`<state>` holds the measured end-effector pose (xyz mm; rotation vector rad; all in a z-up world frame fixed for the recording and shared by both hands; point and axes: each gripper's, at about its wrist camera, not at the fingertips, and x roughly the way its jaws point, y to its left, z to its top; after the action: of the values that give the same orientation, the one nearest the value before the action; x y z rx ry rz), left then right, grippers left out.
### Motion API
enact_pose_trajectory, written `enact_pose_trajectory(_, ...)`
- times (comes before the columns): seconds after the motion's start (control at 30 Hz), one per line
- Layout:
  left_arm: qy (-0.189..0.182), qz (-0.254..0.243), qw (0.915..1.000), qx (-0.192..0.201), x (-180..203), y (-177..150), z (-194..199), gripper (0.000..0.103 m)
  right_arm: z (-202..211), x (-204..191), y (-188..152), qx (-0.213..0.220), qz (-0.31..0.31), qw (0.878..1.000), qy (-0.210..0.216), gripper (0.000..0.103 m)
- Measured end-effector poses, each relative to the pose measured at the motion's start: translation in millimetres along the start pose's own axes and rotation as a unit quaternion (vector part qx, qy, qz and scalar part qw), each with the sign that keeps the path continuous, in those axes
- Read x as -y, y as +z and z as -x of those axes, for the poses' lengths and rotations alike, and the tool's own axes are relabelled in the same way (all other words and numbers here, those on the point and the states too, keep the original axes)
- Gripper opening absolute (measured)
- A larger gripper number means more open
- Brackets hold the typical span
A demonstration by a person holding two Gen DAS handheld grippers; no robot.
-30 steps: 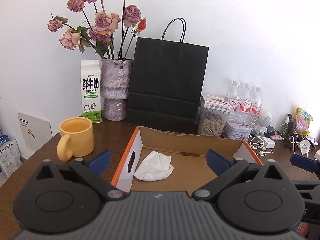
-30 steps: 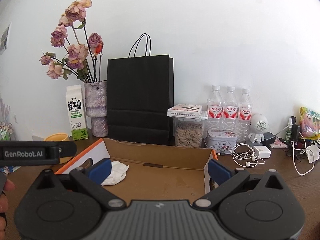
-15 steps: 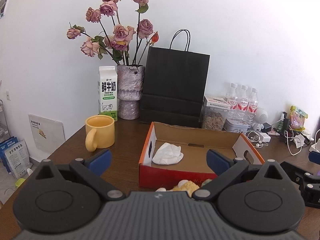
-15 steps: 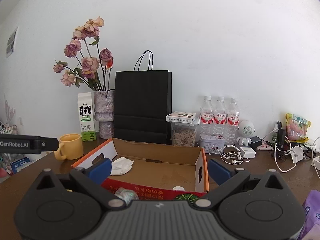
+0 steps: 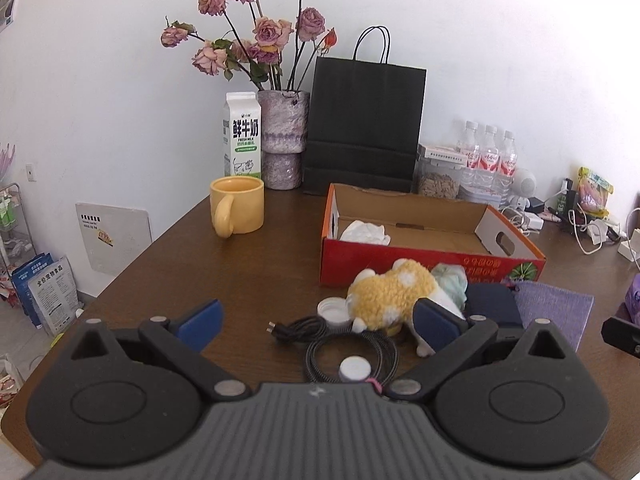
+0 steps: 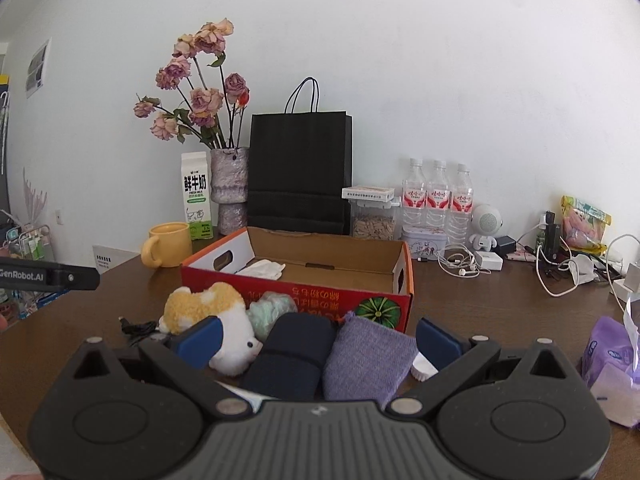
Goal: Organize objects
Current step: 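Grasp the black cable with the left gripper while the right grasps another white cap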
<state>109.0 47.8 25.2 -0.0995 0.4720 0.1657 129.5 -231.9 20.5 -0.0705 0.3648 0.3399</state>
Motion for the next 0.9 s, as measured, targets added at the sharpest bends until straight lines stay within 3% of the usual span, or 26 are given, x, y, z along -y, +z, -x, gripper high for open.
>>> enact_pose_trajectory(0.23, -0.008, -0.011, 0.999, -0.043, -16.0, -30.1, -2.6, 0.103, 0.9, 9.0, -40.5, -0.059, 0.021, 0.998, -0.007, 0.101)
enact_pose_trajectory(0.4, -0.016, -0.011, 0.9976, -0.067, -23.0, -46.5, -4.4, 0.103, -20.2, 8.5, -64.0, -0.107, 0.024, 0.994, 0.007, 0.082)
enact_pose_trajectory(0.6, -0.011, -0.006, 0.9977, -0.066, -26.4, -51.3, -1.0, 0.103, -54.9, 3.3, -70.3, -0.139, 0.033, 0.99, 0.016, 0.06)
enact_pose_trajectory(0.63, -0.012, -0.005, 0.9977, -0.066, -27.5, -51.6, -1.2, 0.103, -56.7, 3.9, -70.6, -0.136, 0.028, 0.99, 0.023, 0.051)
enact_pose_trajectory(0.67, -0.011, -0.003, 0.9976, -0.068, -27.8, -51.2, -1.9, 0.103, -56.7, 4.6, -70.5, -0.136, 0.022, 0.99, 0.038, 0.031)
enact_pose_trajectory(0.73, -0.01, -0.002, 0.9975, -0.069, -29.4, -51.8, -3.2, 0.103, -53.1, 5.1, -71.3, -0.129, 0.013, 0.99, 0.052, 0.027)
enact_pose_trajectory(0.9, -0.013, 0.004, 0.9969, -0.078, -30.1, -53.1, -12.3, 0.103, -33.7, 9.9, -74.2, -0.1, -0.003, 0.994, 0.041, 0.027)
